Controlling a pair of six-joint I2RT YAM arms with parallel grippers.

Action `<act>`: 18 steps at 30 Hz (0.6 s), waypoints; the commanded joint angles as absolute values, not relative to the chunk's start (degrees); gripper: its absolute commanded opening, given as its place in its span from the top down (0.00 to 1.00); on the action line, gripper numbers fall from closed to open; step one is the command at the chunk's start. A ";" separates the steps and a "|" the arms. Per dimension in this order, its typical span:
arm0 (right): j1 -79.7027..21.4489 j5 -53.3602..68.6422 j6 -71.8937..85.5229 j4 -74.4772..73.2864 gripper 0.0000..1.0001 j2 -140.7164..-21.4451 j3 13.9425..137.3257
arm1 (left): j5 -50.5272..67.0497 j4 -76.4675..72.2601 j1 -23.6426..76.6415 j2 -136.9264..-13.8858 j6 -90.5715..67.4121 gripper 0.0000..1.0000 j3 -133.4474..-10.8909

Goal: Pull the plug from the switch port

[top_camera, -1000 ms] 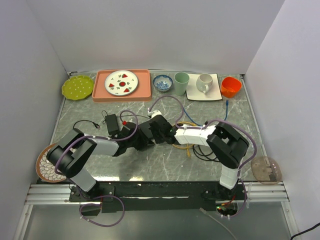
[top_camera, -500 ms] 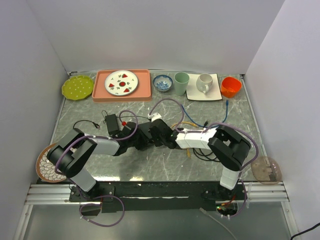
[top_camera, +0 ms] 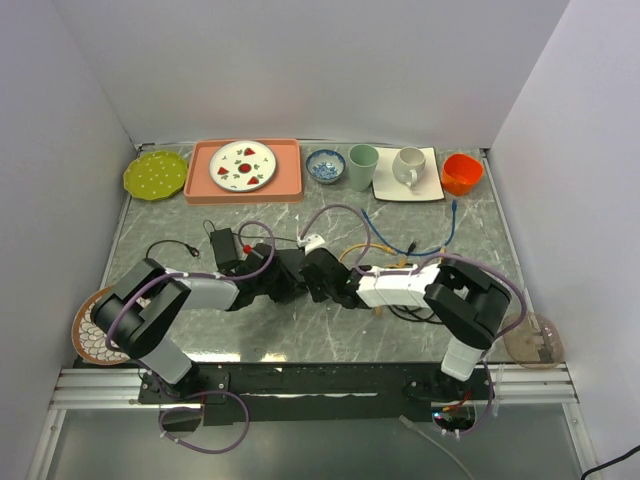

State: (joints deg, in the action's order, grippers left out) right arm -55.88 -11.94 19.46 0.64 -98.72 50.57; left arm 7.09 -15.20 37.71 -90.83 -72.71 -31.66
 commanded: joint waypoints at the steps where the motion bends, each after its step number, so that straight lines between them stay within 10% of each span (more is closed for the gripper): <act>1: -59.59 -5.02 17.84 -6.15 1.00 -95.01 47.73 | -2.37 -13.89 35.33 -91.05 -72.51 0.88 -33.13; 18: -61.79 -4.11 17.14 -5.53 1.00 -92.73 46.84 | -2.20 -13.62 35.33 -92.29 -73.04 0.88 -34.10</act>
